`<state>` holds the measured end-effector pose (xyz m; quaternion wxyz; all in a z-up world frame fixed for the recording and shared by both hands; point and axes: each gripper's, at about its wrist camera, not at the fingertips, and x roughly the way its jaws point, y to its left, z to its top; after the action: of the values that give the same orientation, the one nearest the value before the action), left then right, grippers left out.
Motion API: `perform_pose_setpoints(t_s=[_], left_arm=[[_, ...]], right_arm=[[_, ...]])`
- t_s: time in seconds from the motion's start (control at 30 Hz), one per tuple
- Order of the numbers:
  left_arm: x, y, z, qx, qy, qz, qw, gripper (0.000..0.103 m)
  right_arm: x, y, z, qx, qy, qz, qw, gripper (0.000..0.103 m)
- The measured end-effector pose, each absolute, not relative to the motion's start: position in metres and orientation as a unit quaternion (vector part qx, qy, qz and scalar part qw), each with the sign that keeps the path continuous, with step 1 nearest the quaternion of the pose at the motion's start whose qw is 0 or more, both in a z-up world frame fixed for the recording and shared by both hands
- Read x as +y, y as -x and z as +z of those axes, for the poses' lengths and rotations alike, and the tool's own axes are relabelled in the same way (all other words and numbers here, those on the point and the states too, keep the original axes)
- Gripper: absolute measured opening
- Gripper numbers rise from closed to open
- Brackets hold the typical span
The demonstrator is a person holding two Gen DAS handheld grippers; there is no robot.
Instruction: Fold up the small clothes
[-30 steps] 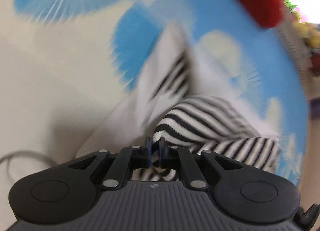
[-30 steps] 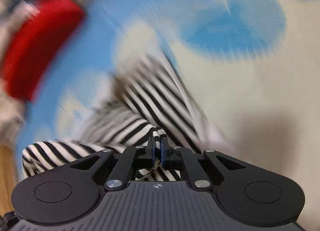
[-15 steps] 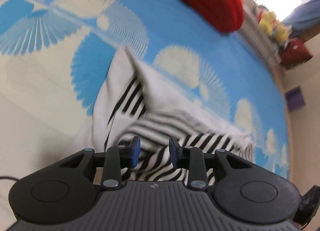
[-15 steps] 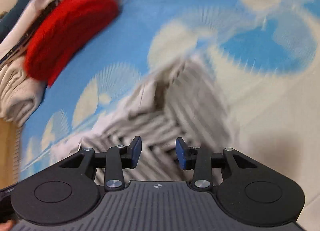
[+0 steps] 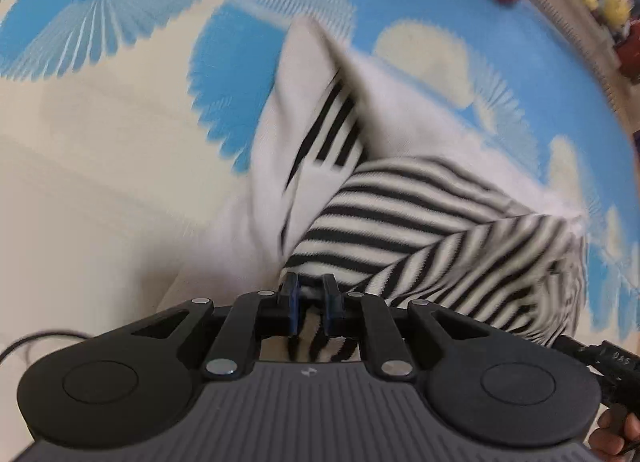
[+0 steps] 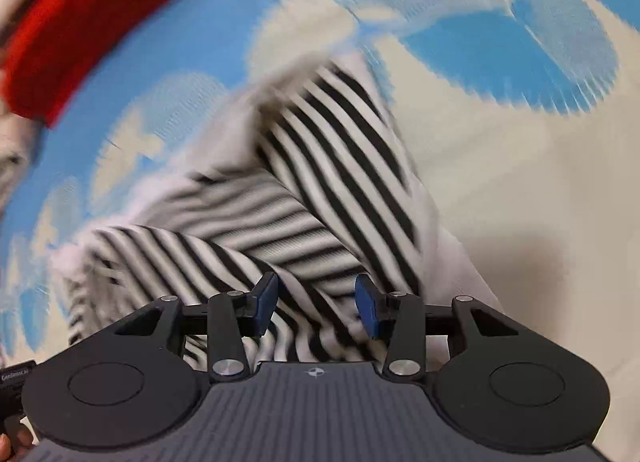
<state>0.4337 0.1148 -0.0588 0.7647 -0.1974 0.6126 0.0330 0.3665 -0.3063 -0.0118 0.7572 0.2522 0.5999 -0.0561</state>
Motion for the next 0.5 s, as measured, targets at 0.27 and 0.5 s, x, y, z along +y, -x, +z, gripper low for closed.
perform_pose_setpoints(t_s=[0.27,0.5], left_arm=[[0.107,-0.407,0.023,0.51,0.16,-0.013,0.845,0.032],[0.109,-0.319,0.114,0.436,0.117,-0.036,0.892,0.033]], right_arm=[[-0.328,-0.345,0.052,0.506,-0.237,-0.068,0.826,0.045],[-0.355,-0.261,0.151,0.405,-0.234,-0.041,0.883,0.049]])
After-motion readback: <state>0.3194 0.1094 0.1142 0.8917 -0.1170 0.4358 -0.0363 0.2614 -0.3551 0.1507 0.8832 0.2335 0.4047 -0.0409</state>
